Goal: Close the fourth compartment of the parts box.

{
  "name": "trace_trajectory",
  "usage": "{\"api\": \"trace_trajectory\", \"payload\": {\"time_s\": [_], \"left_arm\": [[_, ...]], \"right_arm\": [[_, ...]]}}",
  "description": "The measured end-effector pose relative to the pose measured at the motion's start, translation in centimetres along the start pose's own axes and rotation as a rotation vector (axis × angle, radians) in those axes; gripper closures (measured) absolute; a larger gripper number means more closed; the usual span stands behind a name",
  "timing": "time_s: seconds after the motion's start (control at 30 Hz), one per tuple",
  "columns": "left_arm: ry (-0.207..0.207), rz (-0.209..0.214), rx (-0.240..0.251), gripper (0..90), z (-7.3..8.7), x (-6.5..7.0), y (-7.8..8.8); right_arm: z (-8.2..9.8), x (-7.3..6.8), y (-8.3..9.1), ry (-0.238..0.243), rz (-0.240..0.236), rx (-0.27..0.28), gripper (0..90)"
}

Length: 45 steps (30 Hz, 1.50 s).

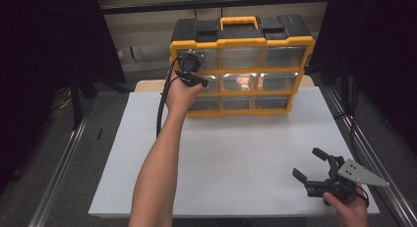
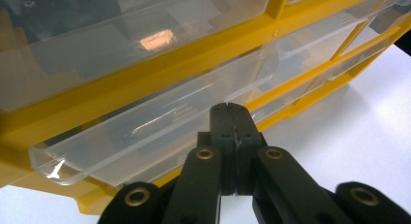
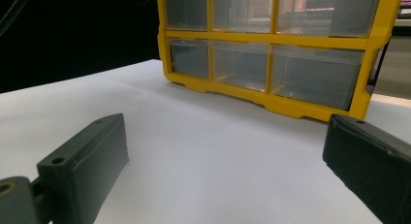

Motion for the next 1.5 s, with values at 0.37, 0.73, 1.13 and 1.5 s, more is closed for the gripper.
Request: {"api": "trace_trajectory", "payload": {"time_s": [0.37, 0.73, 1.13, 1.5], "left_arm": [[0.001, -0.012, 0.016, 90.0, 0.0, -0.2, -0.2], [0.014, -0.010, 0.034, 89.1, 0.1, 0.0, -0.2], [0.023, 0.045, 0.029, 82.4, 0.9, 0.4, 0.4], [0.017, 0.092, 0.025, 73.6, 1.9, 0.7, 0.7]], "right_arm": [[0.0, 0.0, 0.0, 0.000, 0.003, -0.003, 2.2], [0.0, -0.1, 0.0, -0.001, 0.004, -0.002, 2.2], [0.1, -0.1, -0.1, 0.006, 0.002, -0.004, 2.2], [0.1, -0.1, -0.2, 0.008, -0.002, -0.005, 2.2]]}}
Point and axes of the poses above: each handheld gripper's, and its own axes: y roughly backward along the jaws, z roughly out of its underside, x roughly to its right, the point moved 1 cm from there along -y, roughly forward along the jaws, and after that the axes turned 3 degrees about z, right-handed, at the moved point
